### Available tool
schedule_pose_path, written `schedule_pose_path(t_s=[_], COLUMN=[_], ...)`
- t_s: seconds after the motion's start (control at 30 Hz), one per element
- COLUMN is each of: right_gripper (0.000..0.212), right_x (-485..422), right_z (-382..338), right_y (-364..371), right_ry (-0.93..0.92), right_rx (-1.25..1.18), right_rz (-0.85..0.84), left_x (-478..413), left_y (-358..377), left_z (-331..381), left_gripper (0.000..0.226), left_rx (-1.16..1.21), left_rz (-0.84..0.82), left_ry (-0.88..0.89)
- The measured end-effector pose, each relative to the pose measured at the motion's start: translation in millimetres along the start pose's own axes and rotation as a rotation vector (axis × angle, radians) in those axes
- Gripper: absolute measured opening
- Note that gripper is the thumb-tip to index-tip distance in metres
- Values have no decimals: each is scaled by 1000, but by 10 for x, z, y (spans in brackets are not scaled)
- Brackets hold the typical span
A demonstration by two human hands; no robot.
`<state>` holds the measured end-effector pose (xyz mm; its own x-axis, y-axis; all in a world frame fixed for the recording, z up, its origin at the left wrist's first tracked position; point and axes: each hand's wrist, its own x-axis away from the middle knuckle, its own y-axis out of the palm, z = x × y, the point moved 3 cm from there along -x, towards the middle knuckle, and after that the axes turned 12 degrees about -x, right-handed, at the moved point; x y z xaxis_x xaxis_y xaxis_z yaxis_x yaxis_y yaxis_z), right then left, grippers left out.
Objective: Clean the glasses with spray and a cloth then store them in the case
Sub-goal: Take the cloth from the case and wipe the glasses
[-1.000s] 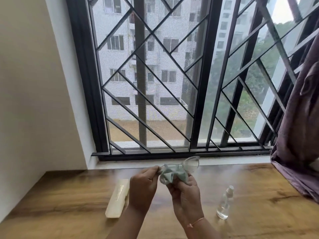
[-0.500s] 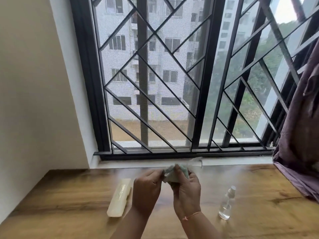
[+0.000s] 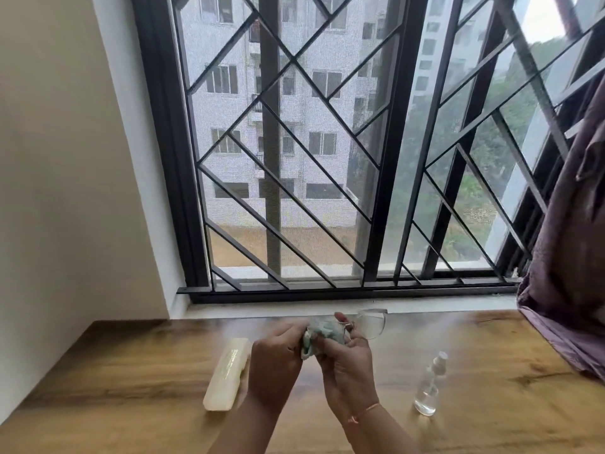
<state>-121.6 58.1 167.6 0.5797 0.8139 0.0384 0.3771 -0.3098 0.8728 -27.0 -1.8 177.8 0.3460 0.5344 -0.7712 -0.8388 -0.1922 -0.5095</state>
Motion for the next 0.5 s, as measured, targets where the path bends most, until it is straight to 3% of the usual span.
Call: schedule_pose_path(t_s=[0.13,0.23,0.5], right_gripper=[91,94,50], right_x=[-52,-71,-25], right_z=[-18,-56,-155], right_y=[41,9,-265], right_ry=[-65,-68,37], right_rx=[-9,-10,35], right_rz=[43,52,18], left_x=[4,-48,-133], left_y=[2,-45,-57], left_z=[-6,-10,-194], left_gripper=[18,20,25], left_rx=[-12,-23,-77], left_rz=[2,30,53], left_ry=[-20,-46,-121])
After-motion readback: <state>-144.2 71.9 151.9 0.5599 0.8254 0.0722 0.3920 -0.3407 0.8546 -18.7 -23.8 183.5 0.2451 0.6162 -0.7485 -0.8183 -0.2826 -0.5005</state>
